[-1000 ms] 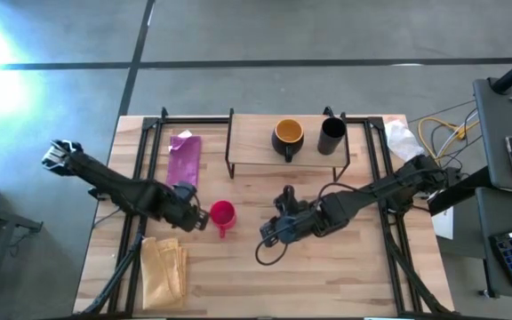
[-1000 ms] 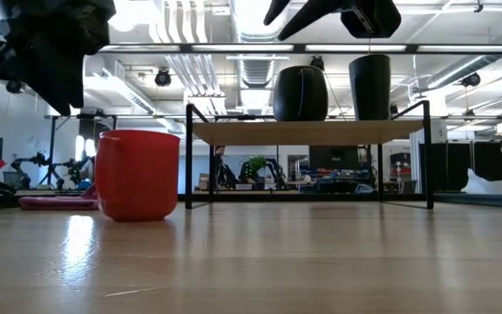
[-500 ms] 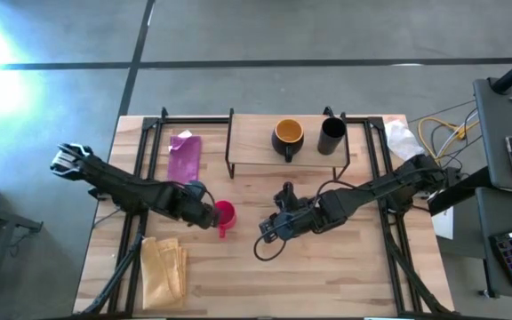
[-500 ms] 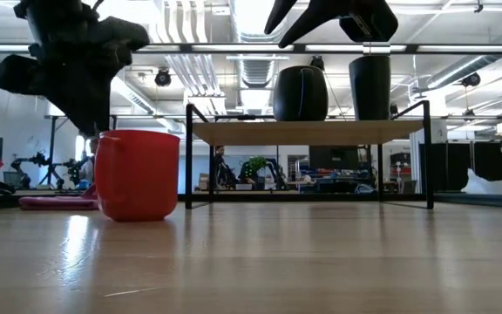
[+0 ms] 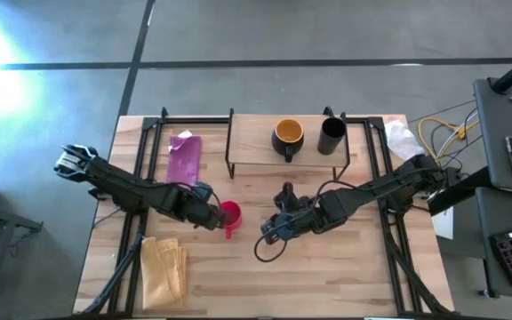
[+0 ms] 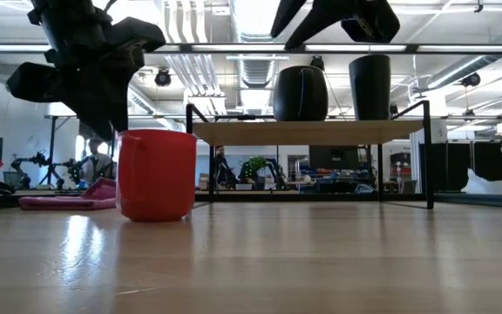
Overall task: Stack small to large cups/mugs on shelf
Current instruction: Put the red mug on the shelf
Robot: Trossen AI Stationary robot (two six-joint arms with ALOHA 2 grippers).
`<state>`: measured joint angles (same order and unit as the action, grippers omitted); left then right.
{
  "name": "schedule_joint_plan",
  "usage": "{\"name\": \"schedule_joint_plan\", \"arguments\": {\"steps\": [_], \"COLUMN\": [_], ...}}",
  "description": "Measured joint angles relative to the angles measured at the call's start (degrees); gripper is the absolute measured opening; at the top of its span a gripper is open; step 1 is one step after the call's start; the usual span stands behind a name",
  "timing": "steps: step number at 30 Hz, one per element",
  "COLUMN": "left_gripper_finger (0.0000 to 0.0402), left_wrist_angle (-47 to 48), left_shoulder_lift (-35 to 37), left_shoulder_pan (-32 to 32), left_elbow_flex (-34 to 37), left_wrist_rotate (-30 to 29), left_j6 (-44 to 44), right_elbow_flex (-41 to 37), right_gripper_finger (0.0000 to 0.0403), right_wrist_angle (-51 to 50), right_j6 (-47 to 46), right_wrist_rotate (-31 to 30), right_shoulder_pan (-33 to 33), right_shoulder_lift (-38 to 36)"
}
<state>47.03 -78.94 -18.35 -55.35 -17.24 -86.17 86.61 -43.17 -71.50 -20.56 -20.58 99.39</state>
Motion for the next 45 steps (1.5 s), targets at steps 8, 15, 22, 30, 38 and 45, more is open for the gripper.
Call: {"name": "schedule_joint_plan", "arguments": {"steps": [8, 15, 22, 30, 38, 45], "left_gripper_finger": [0.0091, 0.0091, 0.0091, 0.0079, 0.0006, 0.0001], "left_wrist_angle": [-0.1, -3.8, -3.7, -7.6, -7.5, -5.0], "left_shoulder_lift": [2.0, 0.5, -3.4, -7.2, -9.1, -5.0], "left_shoulder_pan": [0.1, 0.4, 1.0, 2.7, 3.5, 6.9], "left_elbow_flex": [-0.6, 0.3, 0.2, 0.3, -0.7, -4.0], "left_wrist_rotate": [-2.7, -2.8, -2.3, 3.5, 3.3, 4.6], "left_j6": [-0.3, -0.3, 1.0, 6.0, 8.8, 10.1], "right_elbow_flex": [0.0, 0.0, 0.0, -0.1, -0.1, 0.0], "right_gripper_finger": [0.0082, 0.0082, 0.0082, 0.0082, 0.0082, 0.0077], "right_wrist_angle": [-2.5, -3.4, -4.2, -6.8, -14.0, -30.4], "right_j6": [-0.2, -0.1, -0.1, -0.4, -2.1, -8.8], "right_wrist_rotate": [0.0, 0.0, 0.0, 0.1, -0.5, -3.9], "right_shoulder_pan": [0.0, 0.0, 0.0, 0.0, 0.0, -2.0], "right_shoulder_lift": [-0.5, -0.8, -1.0, -2.3, -6.4, -12.8]}}
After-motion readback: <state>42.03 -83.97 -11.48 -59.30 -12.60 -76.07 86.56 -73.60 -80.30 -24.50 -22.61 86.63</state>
